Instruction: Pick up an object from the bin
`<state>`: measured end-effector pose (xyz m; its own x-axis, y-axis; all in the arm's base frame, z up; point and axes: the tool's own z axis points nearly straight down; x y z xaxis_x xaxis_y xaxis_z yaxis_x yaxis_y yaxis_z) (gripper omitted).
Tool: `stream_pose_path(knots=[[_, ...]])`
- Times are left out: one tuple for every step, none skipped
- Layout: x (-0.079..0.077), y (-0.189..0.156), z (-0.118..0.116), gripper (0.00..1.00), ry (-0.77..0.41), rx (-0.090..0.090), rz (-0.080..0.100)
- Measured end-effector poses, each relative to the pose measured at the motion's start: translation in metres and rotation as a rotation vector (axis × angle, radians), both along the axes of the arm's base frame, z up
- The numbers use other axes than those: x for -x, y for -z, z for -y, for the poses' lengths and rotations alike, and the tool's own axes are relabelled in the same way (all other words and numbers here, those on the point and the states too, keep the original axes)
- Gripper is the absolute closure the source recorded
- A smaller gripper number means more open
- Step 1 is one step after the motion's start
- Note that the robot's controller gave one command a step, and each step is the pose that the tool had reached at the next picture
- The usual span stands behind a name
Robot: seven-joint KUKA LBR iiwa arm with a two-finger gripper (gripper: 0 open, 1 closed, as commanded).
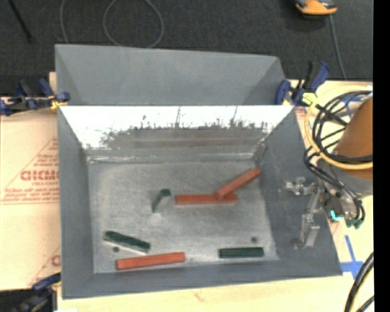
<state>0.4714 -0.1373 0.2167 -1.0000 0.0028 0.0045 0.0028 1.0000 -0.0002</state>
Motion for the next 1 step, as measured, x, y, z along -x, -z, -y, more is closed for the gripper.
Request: stream_pose_path(knots=[[-0.0089,0.1431,-0.0211,0.0,0.254,-0.001,0.002]])
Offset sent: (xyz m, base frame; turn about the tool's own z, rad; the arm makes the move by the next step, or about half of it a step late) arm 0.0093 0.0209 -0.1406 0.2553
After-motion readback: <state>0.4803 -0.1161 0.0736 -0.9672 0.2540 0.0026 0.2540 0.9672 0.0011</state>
